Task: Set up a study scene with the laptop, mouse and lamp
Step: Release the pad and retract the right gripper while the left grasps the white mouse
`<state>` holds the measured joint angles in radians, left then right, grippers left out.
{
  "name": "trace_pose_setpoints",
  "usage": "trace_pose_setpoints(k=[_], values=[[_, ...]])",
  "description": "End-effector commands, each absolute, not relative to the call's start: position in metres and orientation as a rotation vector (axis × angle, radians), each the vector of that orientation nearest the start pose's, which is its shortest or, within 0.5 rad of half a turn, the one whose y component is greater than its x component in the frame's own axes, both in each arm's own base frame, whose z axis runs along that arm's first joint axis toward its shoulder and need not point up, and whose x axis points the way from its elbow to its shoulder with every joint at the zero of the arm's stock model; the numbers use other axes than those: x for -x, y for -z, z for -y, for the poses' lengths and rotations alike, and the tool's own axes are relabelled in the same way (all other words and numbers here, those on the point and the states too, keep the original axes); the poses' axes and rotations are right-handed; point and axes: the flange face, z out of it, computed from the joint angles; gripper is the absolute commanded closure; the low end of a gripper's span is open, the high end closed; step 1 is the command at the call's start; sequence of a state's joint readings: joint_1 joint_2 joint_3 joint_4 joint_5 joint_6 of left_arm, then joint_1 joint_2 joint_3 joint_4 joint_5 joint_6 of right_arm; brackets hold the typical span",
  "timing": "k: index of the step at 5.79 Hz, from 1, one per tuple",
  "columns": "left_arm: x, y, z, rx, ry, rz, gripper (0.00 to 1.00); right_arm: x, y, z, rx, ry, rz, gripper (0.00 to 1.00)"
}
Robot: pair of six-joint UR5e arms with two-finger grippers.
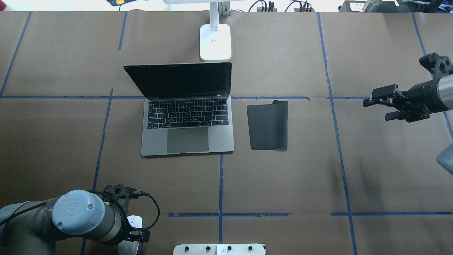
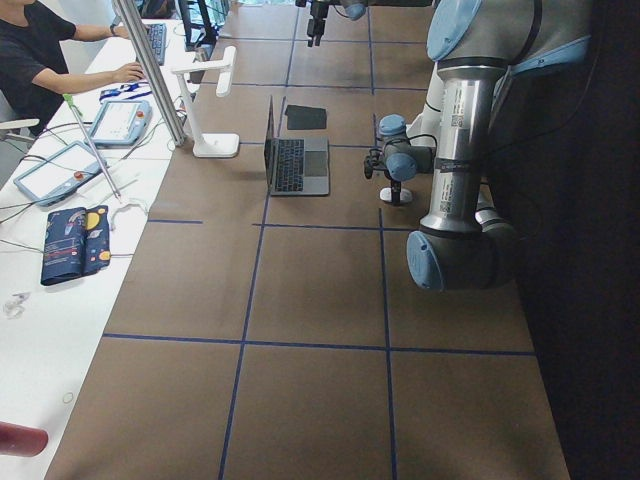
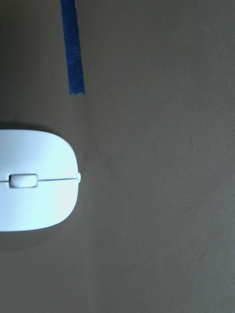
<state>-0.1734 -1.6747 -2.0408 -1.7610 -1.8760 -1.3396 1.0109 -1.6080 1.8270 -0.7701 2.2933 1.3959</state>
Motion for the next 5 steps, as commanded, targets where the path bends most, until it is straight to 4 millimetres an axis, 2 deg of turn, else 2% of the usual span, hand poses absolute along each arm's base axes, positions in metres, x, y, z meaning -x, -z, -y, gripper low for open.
trace_pose_setpoints(k=[1,2,3,4,5], values=[[-0.486,-0.369,0.19,0.131,-0.175,-0.808,0.62,0.2,-0.454,0.445,0.003,-0.366,1.179,0.0],[-0.485,-0.359,0.189,0.13,-0.177,-0.826,0.85,0.201,-0.452,0.445,0.012,-0.356,1.187,0.0],[-0.48,-0.343,0.191,0.118,-0.177,-0.853,0.95,0.201,-0.451,0.445,0.012,-0.355,1.188,0.0],[-0.471,-0.324,0.198,0.097,-0.165,-0.889,0.95,0.201,-0.451,0.445,0.012,-0.354,1.188,0.0],[-0.484,-0.272,0.221,0.047,-0.153,-0.982,0.96,0.201,-0.452,0.445,0.013,-0.355,1.187,0.0]])
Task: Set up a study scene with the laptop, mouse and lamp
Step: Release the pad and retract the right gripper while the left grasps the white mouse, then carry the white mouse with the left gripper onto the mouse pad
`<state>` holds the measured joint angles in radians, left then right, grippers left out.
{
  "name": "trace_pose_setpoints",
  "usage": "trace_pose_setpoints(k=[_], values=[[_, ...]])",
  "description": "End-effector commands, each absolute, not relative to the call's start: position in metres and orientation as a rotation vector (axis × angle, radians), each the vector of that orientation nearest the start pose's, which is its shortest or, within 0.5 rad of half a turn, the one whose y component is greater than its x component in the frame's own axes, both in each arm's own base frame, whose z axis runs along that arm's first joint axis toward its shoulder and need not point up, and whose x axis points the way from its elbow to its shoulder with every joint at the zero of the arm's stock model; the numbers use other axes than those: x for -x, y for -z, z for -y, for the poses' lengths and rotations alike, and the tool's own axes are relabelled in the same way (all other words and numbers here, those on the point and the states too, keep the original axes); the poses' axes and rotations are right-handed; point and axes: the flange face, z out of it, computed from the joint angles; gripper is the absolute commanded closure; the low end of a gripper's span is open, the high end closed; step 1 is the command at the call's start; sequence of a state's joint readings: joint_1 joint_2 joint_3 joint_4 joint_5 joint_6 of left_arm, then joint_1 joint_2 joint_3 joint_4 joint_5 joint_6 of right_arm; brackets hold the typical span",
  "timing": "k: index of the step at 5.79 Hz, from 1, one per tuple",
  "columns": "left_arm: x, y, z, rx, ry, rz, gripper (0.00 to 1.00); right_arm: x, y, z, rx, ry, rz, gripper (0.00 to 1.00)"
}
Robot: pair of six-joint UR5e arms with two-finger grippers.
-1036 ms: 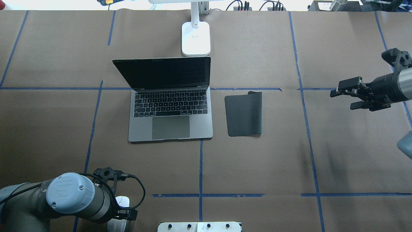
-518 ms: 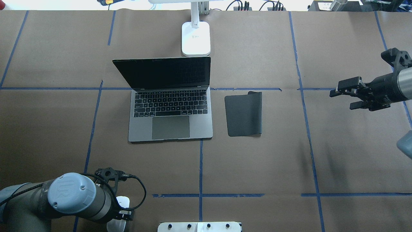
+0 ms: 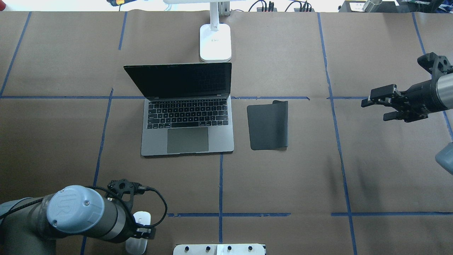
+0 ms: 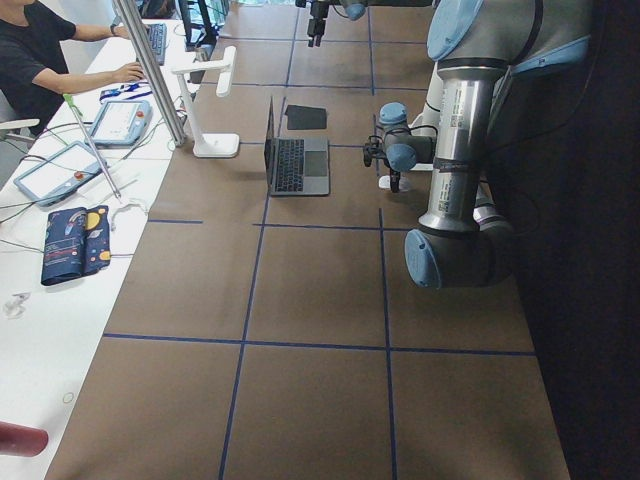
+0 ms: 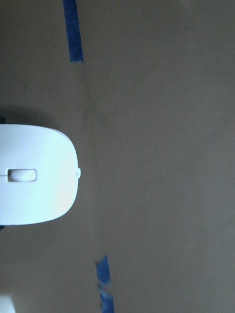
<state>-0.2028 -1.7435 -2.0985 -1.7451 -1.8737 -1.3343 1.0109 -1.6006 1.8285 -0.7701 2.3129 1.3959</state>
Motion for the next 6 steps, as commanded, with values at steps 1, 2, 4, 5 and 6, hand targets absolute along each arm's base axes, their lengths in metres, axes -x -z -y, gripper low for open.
trace_pose_setpoints(k=[1,2,4,5,6], values=[[-0.497,-0.238,0.236,-0.022,-0.218,-1.036,0.96,0.201,-0.452,0.444,0.014,-0.356,1.186,0.0],[-0.53,-0.202,0.255,-0.059,-0.232,-1.071,0.96,0.201,-0.452,0.444,0.014,-0.356,1.186,0.0],[-0.572,-0.164,0.282,-0.112,-0.208,-1.083,0.96,0.199,-0.453,0.445,0.013,-0.359,1.185,0.0],[-0.609,-0.116,0.297,-0.146,-0.193,-1.097,0.96,0.195,-0.455,0.445,0.01,-0.368,1.184,0.0],[-0.625,-0.097,0.312,-0.209,-0.148,-1.085,0.96,0.188,-0.462,0.444,0.013,-0.386,1.174,0.0]])
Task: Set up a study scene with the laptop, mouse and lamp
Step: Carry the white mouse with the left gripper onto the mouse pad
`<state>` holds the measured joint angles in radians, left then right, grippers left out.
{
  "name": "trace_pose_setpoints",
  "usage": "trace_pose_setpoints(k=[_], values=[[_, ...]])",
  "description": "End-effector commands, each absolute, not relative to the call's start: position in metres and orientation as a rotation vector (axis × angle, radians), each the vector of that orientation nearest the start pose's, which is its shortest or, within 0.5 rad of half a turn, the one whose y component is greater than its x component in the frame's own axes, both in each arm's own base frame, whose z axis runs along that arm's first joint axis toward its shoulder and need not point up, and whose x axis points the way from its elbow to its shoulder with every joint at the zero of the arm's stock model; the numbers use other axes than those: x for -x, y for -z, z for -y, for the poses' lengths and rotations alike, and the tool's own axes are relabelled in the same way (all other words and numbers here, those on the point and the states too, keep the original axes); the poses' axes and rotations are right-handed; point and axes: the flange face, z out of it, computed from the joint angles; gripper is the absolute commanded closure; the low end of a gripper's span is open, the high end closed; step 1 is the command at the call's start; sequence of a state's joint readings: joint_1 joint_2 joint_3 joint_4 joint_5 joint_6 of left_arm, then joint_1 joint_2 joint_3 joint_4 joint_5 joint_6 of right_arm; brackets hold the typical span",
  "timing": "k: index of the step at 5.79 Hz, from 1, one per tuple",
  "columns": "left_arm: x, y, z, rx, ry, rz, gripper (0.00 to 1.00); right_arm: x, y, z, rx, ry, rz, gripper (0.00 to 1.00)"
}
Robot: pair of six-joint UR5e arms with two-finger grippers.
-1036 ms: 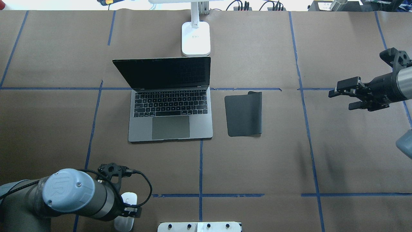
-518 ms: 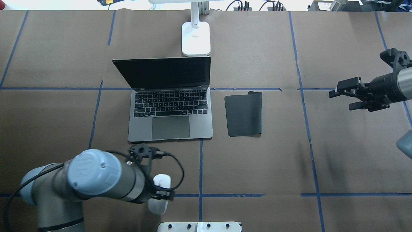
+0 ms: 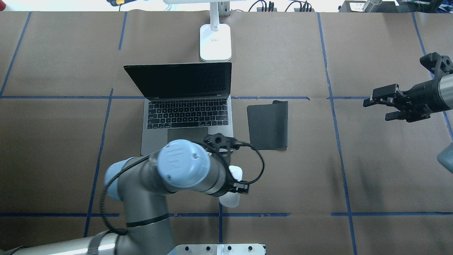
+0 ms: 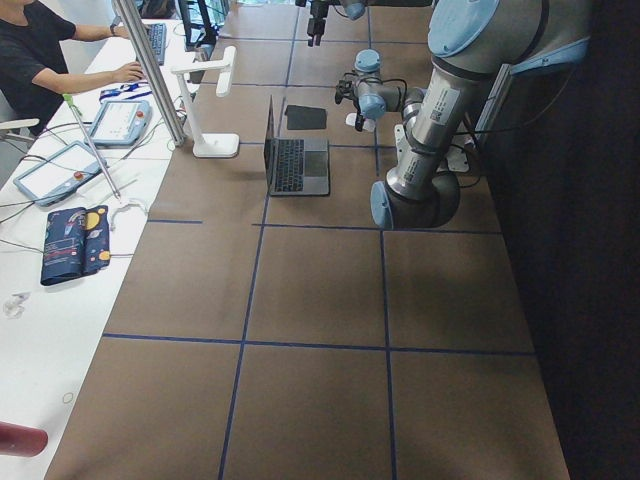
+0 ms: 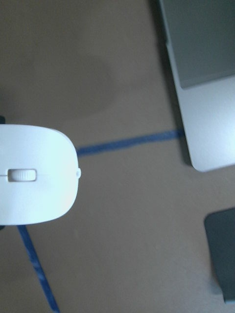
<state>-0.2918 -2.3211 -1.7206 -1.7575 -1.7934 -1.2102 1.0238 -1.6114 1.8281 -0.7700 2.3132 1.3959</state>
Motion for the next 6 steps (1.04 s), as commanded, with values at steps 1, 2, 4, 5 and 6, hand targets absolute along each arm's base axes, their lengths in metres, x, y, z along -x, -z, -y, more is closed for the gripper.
trace_pose_setpoints(k=[1,2,4,5,6], values=[[-0.67,-0.061,0.338,-0.268,-0.102,-1.067,0.96,0.184,-0.465,0.444,0.013,-0.394,1.171,0.0],[-0.701,-0.043,0.37,-0.319,-0.055,-1.076,0.96,0.183,-0.468,0.444,0.016,-0.397,1.166,0.0],[-0.757,-0.006,0.454,-0.35,0.019,-1.034,0.96,0.183,-0.469,0.444,0.017,-0.398,1.165,0.0],[-0.747,-0.017,0.484,-0.361,0.052,-1.012,0.96,0.186,-0.472,0.445,0.022,-0.398,1.16,0.0],[-0.74,-0.022,0.497,-0.36,0.061,-1.0,0.96,0.186,-0.469,0.445,0.018,-0.395,1.164,0.0]])
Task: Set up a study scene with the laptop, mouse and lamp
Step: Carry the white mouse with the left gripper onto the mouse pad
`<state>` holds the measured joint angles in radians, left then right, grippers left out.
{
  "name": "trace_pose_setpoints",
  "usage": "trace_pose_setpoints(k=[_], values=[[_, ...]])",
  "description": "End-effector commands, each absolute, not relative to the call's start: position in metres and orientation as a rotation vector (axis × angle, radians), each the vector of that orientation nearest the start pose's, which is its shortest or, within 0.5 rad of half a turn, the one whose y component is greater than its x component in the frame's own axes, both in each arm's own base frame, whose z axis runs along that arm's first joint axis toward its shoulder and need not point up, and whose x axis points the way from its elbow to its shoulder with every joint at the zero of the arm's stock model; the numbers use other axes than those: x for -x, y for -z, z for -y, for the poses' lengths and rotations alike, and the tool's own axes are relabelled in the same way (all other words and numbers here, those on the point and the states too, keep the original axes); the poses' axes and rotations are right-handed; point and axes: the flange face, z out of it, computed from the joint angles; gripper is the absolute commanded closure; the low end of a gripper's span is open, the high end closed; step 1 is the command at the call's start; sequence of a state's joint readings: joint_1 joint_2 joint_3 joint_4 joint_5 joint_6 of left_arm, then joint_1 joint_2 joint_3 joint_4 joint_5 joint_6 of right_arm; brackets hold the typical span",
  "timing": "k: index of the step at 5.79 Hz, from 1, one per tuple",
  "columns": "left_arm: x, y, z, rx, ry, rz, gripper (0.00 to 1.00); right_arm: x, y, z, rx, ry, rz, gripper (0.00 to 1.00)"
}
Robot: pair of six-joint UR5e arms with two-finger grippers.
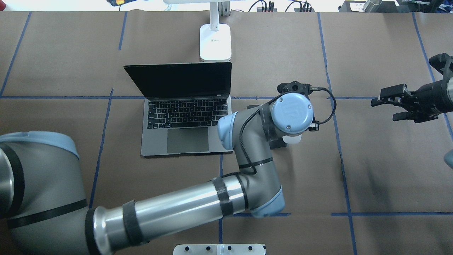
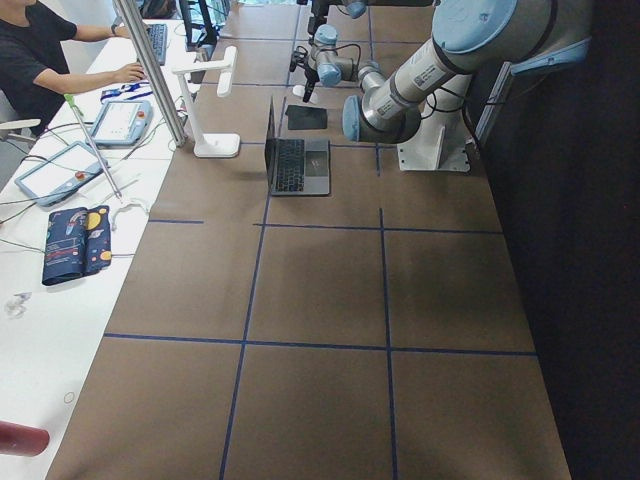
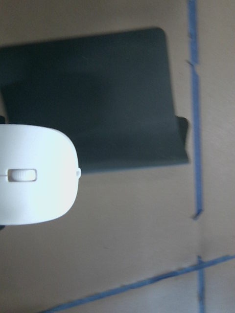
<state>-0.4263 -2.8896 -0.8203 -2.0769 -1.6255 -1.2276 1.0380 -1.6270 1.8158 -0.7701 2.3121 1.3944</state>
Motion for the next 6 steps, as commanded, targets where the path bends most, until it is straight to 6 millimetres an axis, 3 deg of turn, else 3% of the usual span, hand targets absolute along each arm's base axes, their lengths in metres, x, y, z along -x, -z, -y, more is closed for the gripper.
trace_pose_setpoints(k=[1,4,6], values=[[-0.739,-0.022,0.497,-0.323,0.038,-1.002,0.95,0.187,-0.467,0.445,0.016,-0.394,1.167,0.0],[-0.742,-0.037,0.491,-0.162,-0.01,-0.92,0.93,0.183,-0.462,0.442,0.008,-0.392,1.174,0.0],[-0.737,-0.039,0.497,-0.162,-0.001,-0.915,0.92,0.181,-0.457,0.441,0.0,-0.388,1.181,0.0]])
